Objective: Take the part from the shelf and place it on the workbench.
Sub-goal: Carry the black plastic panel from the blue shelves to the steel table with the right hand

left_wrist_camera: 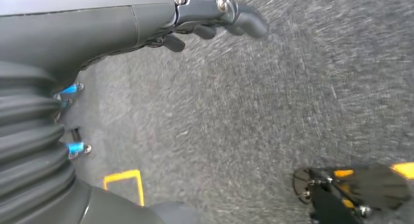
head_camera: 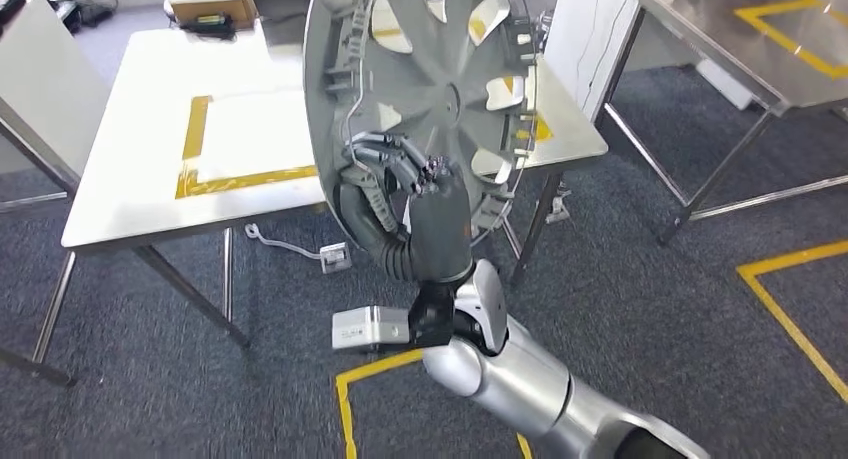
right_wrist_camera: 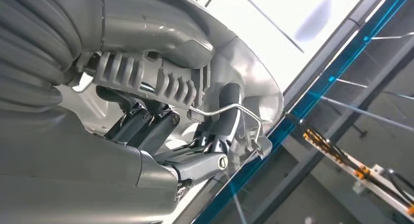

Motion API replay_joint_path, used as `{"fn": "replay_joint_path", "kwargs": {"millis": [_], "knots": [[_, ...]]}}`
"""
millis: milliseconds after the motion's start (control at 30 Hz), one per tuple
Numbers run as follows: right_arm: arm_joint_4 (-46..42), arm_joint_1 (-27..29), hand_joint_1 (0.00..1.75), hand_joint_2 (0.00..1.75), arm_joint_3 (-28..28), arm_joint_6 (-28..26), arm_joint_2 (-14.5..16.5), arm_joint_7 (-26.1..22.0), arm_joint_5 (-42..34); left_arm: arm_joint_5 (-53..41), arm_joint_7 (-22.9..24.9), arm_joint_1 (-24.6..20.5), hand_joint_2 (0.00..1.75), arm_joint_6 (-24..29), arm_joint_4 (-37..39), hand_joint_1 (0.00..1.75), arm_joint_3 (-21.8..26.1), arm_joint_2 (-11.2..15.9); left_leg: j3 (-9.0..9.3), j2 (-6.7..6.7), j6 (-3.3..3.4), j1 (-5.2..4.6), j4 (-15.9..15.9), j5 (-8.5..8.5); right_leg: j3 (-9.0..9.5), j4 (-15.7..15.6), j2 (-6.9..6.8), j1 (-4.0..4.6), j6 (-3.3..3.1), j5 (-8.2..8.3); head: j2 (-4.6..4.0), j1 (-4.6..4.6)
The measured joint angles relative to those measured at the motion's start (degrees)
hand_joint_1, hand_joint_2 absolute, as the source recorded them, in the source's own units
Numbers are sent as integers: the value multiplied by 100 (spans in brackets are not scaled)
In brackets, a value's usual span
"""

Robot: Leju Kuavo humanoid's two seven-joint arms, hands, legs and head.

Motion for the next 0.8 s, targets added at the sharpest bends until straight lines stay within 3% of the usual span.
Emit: {"fn": "replay_joint_path", "kwargs": {"millis": [67, 133, 200, 233, 267, 300, 367, 433, 567, 633, 700, 733, 767, 800], "knots": [[-2, -6, 175, 175, 1, 4, 0, 8, -4, 6, -1, 4, 175, 2, -3, 0, 2, -2, 103, -15, 86, 18, -37, -45, -98, 249, -10, -7, 53, 20, 0, 10], [0, -15, 175, 175, 3, 9, -1, 12, -7, 6, -4, -5, 175, 5, -5, 0, 4, 3, 215, -28, 146, 26, -62, -125, -497, 880, -22, -17, 101, -107, 0, 28], [4, -11, 175, 175, 3, 17, -3, 14, -9, 6, -8, -5, 175, 7, -4, 0, 7, 8, 318, -42, 163, 23, -65, -229, -1005, 1513, -25, -16, 135, -408, 0, 44], [7, -6, 175, 175, 3, 22, -5, 16, -13, 6, -9, 3, 175, 7, -3, 0, 8, 8, 384, -52, 160, 21, -64, -288, -1177, 1636, -25, -14, 135, -507, 0, 47], [10, -4, 175, 175, 3, 26, -6, 17, -16, 6, -10, 11, 175, 7, -2, 0, 8, 7, 462, -63, 153, 20, -64, -350, -1263, 1581, -25, -12, 124, -496, 0, 51], [11, -4, 175, 175, 3, 29, -7, 19, -20, 6, -10, 18, 175, 7, -2, 0, 8, 5, 552, -75, 143, 18, -64, -418, -1260, 1342, -26, -6, 99, -333, 0, 56], [14, -5, 175, 175, 4, 31, -10, 16, -20, 7, -12, 23, 175, 7, 0, 0, 8, -1, 728, -93, 113, 8, -54, -561, -1137, 583, -28, 32, 15, 318, 0, 68], [18, -8, 175, 175, 7, 36, -14, 13, -12, 15, -13, 21, 175, 7, 3, 0, 13, -7, 831, -111, 56, -10, -55, -701, -1035, 104, -25, 71, -48, 763, 0, 73], [19, -24, 175, 175, 9, 37, -6, 23, -19, 32, -21, 14, 175, 18, -5, 0, 35, -3, 909, -103, -69, -21, 121, -757, -828, -19, -2, 39, -165, 739, 0, 53], [19, -26, 175, 175, 11, 41, 5, 17, -16, 32, -26, 2, 175, 25, -10, 0, 38, -5, 624, -73, -118, -6, 636, -891, -701, -41, -5, 24, -217, 658, 0, 28], [20, -24, 175, 175, 14, 46, 8, 16, -12, 33, -26, 1, 175, 26, -9, 0, 39, -7, 153, -56, -168, 9, 1300, -1172, -599, -40, -2, 25, -235, 553, 0, 10], [20, -18, 175, 175, 14, 50, 8, 21, -13, 33, -25, 10, 175, 23, -9, 0, 41, -5, -36, -53, -182, 14, 1481, -1269, -538, -40, 4, 25, -233, 496, 0, 9], [20, -13, 175, 175, 14, 53, 8, 26, -14, 33, -26, 20, 175, 9, -8, 0, 43, 1, -147, -48, -187, 15, 1485, -1257, -464, -40, 13, 23, -227, 435, 0, 10], [21, -12, 175, 175, 14, 57, 10, 29, -15, 33, -28, 29, 175, -13, -8, 0, 44, 9, -168, -43, -186, 16, 1301, -1105, -380, -39, 20, 20, -217, 372, 0, 9]]}}
